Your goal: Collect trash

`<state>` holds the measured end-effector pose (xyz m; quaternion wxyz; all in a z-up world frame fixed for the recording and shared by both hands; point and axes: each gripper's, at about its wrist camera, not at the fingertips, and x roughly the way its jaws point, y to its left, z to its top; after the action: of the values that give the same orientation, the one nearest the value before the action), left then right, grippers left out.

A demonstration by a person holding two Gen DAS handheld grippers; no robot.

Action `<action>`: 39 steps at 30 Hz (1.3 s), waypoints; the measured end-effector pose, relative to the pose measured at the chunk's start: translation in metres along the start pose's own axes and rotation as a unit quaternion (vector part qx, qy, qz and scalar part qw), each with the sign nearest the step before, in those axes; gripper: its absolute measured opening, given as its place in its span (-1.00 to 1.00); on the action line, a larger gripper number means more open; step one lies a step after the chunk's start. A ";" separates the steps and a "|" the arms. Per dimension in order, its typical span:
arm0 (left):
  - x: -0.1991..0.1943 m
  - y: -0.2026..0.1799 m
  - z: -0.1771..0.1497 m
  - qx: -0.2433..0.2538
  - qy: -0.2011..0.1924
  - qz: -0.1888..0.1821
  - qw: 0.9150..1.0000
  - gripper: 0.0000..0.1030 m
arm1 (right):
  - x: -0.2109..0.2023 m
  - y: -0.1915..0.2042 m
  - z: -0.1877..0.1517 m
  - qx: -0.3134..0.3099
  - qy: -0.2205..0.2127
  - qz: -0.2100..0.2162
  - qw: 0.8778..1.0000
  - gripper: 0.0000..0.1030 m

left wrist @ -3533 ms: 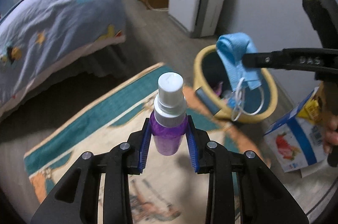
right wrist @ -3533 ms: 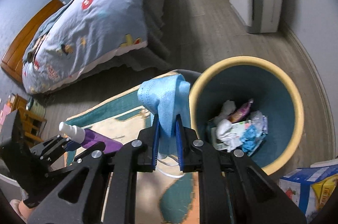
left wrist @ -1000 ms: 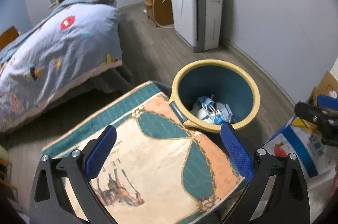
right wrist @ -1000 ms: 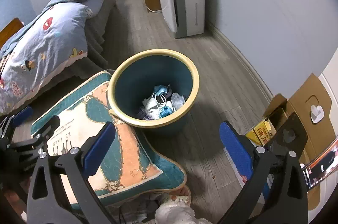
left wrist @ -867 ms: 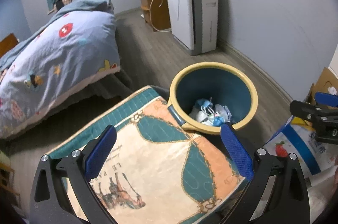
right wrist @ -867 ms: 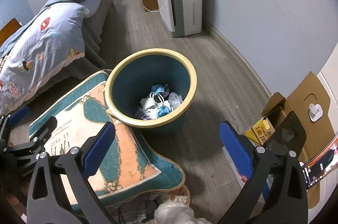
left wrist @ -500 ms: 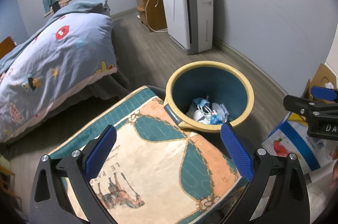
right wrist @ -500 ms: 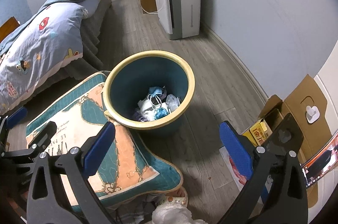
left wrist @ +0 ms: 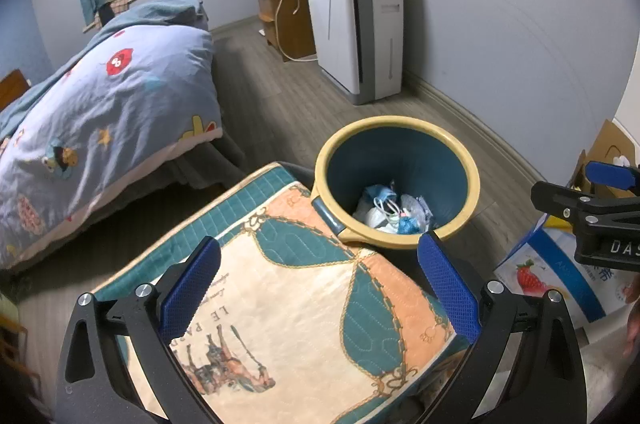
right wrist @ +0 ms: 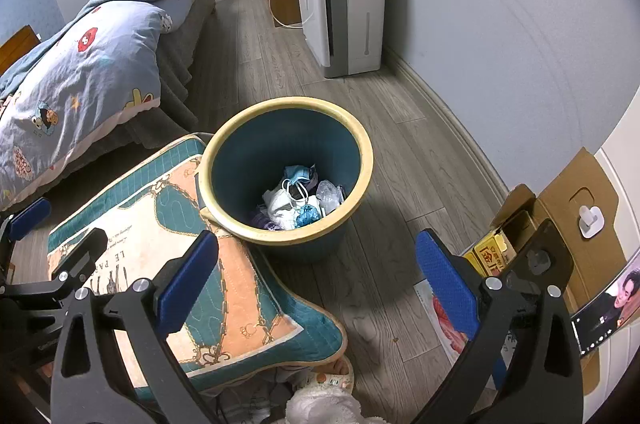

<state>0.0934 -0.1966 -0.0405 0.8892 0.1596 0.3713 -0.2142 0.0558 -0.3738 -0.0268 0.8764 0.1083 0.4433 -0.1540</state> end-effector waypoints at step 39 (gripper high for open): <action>0.000 -0.001 -0.002 0.007 0.001 -0.005 1.000 0.90 | -0.001 0.005 0.000 -0.001 -0.001 0.000 1.000 0.89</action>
<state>0.0916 -0.1971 -0.0417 0.8869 0.1636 0.3712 -0.2212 0.0572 -0.3695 -0.0254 0.8771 0.1076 0.4421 -0.1538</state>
